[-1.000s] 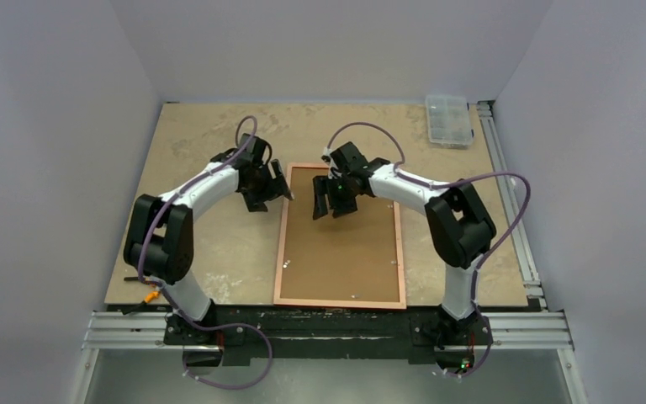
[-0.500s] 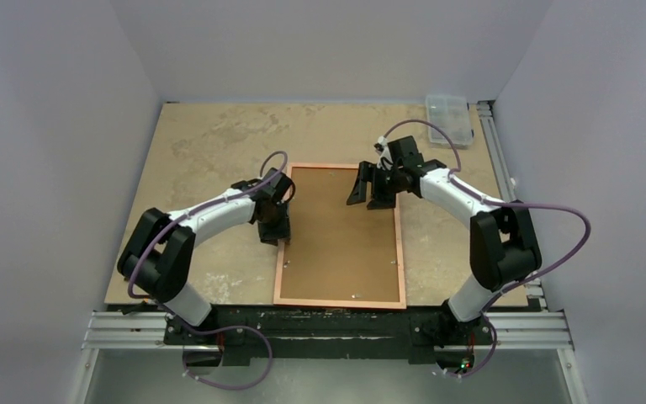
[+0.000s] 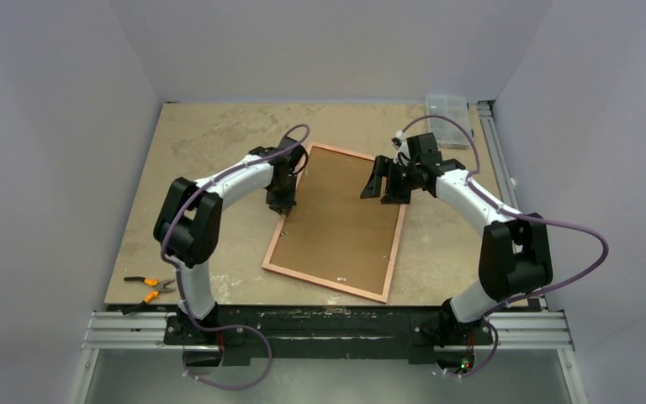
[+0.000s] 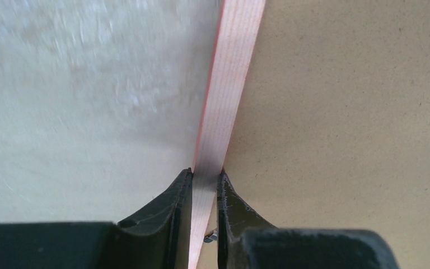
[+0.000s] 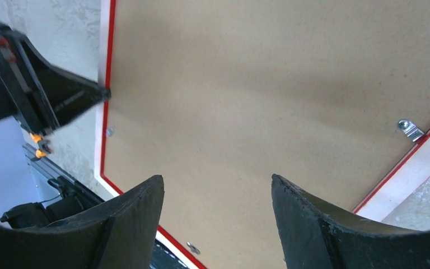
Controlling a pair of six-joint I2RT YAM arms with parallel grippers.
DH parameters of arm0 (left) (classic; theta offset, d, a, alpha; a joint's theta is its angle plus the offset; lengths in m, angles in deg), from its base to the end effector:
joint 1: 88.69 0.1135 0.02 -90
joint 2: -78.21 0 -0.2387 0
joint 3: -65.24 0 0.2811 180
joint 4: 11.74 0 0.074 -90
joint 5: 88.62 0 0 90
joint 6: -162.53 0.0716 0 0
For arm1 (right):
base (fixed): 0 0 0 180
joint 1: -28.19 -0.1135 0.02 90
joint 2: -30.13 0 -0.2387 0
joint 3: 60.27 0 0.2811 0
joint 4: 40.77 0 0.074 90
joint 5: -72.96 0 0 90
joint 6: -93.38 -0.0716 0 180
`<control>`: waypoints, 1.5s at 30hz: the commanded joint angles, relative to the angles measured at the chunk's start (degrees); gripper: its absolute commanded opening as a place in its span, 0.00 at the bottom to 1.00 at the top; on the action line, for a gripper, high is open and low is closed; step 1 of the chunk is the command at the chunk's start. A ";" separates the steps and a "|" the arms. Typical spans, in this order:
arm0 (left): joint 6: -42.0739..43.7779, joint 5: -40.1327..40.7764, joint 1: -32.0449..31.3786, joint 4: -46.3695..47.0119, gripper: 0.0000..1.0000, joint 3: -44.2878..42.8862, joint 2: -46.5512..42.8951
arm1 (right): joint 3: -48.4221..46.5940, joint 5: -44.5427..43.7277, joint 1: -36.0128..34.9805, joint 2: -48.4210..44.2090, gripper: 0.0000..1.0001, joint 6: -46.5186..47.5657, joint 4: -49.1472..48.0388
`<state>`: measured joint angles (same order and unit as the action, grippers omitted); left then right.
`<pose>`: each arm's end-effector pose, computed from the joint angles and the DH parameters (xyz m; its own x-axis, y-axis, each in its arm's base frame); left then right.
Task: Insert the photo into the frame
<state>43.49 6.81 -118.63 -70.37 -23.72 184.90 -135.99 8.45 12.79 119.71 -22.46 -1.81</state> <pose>0.3418 -0.1891 0.1154 -0.9680 -0.0001 -0.2508 0.0087 0.9994 -0.0341 0.3533 0.1293 0.1744 -0.9051 0.1588 -0.3945 -0.1066 0.8133 0.5720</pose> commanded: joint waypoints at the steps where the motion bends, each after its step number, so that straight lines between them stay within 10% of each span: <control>1: 5.90 -0.97 4.54 -1.06 0.03 -7.22 3.51 | 1.07 0.13 0.56 -1.98 0.69 2.02 1.49; 6: 2.48 -9.05 9.73 1.41 0.57 -6.10 0.60 | 1.42 0.12 0.63 -2.61 0.69 2.47 1.90; 10: -2.46 -10.50 10.17 2.57 0.77 2.16 -11.01 | 1.60 0.30 0.70 -3.70 0.69 2.71 2.02; 25: -35.27 -10.79 2.14 6.49 0.73 45.09 -55.49 | 3.76 2.89 0.63 -3.72 0.68 2.10 -0.45; 39: -37.22 -8.77 0.89 19.90 0.66 46.03 -41.05 | 4.08 3.46 0.63 -2.88 0.68 2.46 -0.28; 45: -33.50 -5.72 0.93 17.57 0.38 40.83 -35.13 | 4.03 3.36 0.64 -3.28 0.68 2.65 0.04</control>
<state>7.36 -2.81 -117.62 -53.23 20.97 146.89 -132.08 10.31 13.20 117.00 -20.80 -0.67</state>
